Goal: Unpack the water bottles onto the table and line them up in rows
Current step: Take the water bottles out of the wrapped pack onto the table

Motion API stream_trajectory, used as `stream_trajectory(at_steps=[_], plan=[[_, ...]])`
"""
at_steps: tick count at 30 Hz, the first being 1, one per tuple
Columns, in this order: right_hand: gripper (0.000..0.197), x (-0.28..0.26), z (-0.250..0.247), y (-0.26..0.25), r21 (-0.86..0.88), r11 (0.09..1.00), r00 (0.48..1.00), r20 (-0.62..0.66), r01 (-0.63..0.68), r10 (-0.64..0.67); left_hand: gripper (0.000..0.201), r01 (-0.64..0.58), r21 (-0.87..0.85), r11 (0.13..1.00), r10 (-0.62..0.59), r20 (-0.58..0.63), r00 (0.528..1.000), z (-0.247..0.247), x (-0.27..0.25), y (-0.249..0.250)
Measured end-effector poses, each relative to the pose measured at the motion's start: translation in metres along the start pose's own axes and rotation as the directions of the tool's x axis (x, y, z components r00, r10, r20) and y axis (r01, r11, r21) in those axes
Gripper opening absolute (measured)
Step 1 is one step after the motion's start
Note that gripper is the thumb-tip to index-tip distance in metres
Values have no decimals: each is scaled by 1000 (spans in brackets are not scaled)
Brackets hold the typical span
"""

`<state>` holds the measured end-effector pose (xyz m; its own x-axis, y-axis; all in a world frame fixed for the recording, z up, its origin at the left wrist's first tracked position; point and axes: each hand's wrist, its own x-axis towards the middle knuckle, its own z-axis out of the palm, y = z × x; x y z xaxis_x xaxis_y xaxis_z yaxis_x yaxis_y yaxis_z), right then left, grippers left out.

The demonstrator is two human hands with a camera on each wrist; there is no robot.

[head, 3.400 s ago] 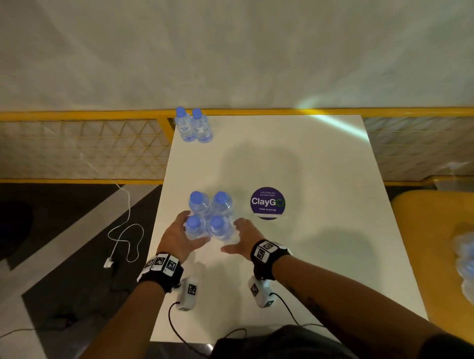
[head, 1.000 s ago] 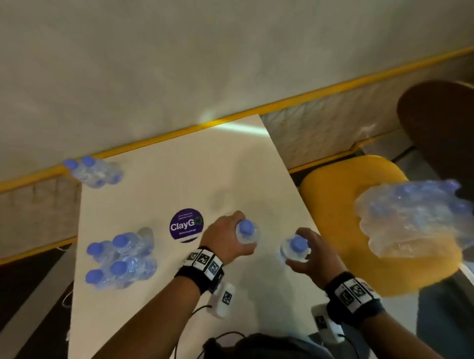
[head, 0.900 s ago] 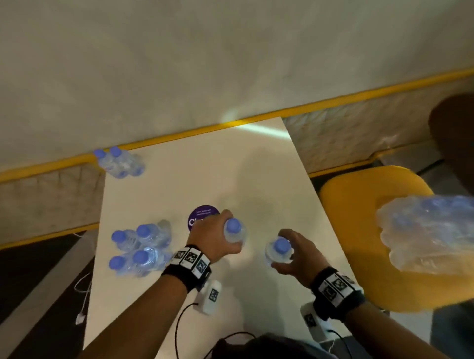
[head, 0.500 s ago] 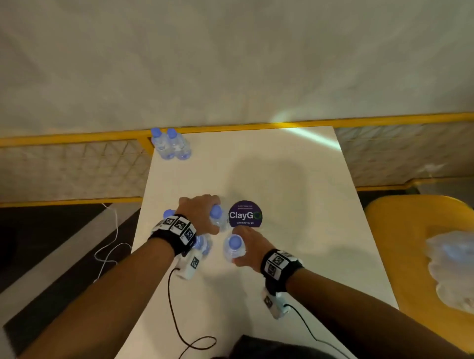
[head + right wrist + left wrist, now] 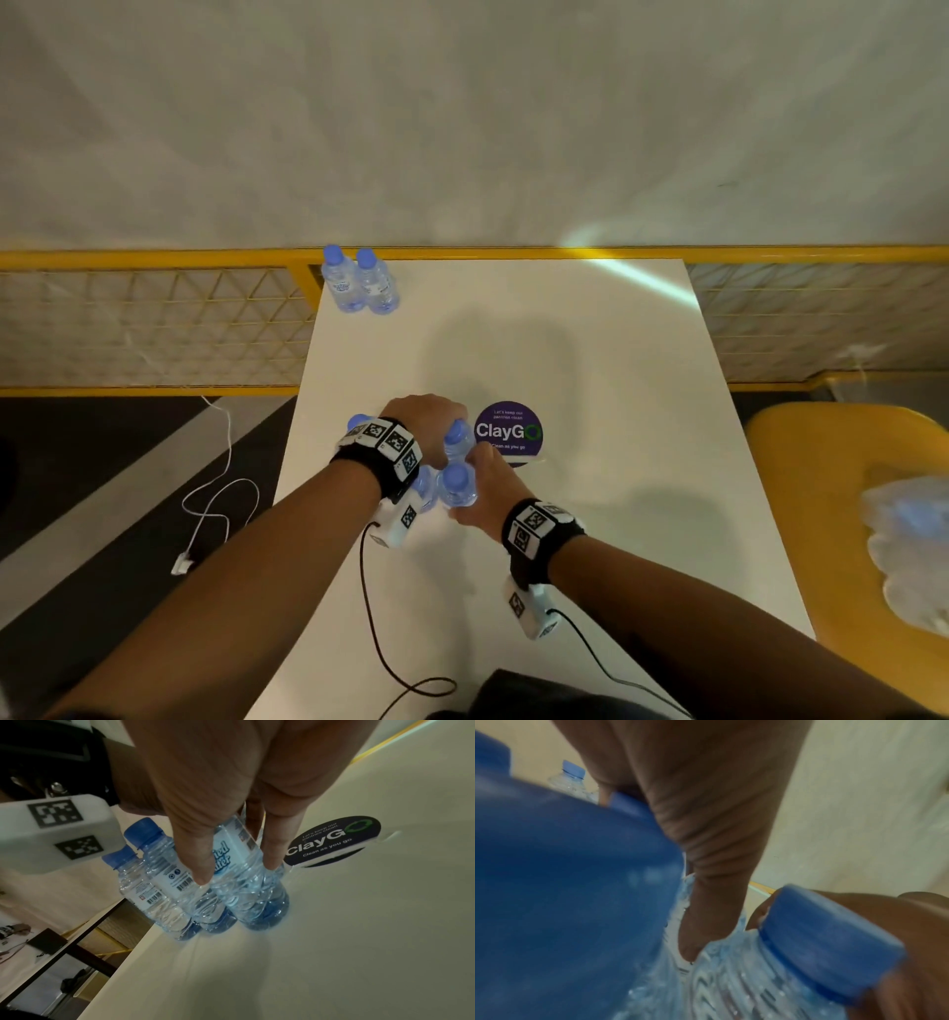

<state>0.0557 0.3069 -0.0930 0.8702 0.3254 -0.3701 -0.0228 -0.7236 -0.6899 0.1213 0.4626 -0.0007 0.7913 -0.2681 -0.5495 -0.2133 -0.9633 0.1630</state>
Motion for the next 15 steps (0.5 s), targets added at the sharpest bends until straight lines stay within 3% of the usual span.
stream_trajectory(at_steps=[6,10,12,15], plan=[[84,-10,-8,-1,-17,1000,1000,21,4,-3,48,7,25,1000,-8,37,999,-5,-5,1],[83,-29,-37,21,-25,1000,997,72,8,-6,91,22,77,997,-20,-25,999,-21,-18,-1],[65,-49,-62,46,-55,999,996,84,-3,7,88,13,77,997,-6,-94,996,-34,-28,10],[40,-93,-100,102,-76,994,996,43,-78,81,61,-94,10,996,94,-127,987,-47,-40,49]])
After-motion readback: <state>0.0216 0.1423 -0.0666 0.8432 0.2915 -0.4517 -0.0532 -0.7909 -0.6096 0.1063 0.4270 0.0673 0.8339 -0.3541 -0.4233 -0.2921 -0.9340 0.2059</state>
